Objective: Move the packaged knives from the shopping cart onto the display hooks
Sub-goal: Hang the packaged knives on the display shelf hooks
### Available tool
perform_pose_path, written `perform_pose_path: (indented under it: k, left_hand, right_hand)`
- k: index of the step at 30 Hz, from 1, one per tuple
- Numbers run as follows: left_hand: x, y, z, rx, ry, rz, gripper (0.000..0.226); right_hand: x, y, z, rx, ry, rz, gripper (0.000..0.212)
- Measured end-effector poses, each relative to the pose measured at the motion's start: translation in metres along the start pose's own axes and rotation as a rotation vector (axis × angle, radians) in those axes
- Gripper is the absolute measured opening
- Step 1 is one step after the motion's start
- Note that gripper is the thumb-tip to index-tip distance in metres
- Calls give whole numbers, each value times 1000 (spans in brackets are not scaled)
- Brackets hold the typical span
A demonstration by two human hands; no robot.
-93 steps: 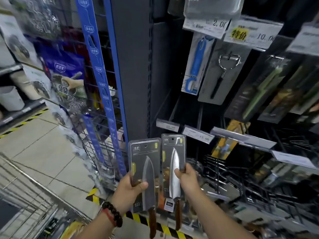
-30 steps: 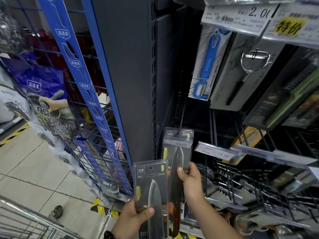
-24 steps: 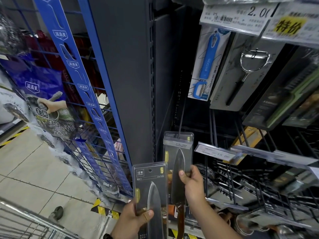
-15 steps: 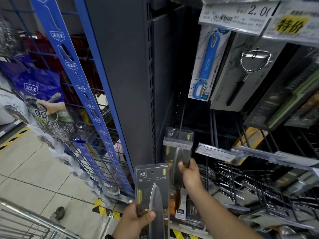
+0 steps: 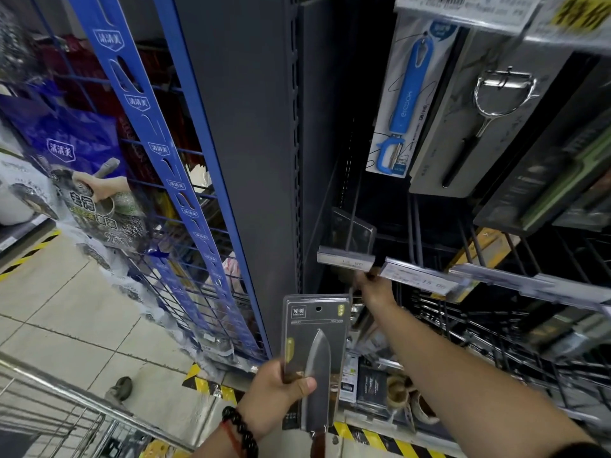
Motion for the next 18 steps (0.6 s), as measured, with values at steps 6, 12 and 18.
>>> perform_pose_path:
  k: [6,12,18]
  left_hand:
    - [4,-18,-8,55,-39,12,15]
    - [2,-41,-31,41,74,-73,18]
    - [6,-32,-8,-34,-149,-94,36]
  right_hand:
    - [-90,-16,-13,456,213,55,32]
    - [-138,4,-10,574,262,184,19]
    - [-128,4,-6,476,158,207,14]
Point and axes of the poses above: each hand's wrist, its own x-axis towards the middle knuckle, its own z-axis out of the back of the hand, y = z × x, the point moved 10 cm from there along x, towards the middle knuckle, and after that the axes turned 14 degrees about z, right-handed, at the moved point
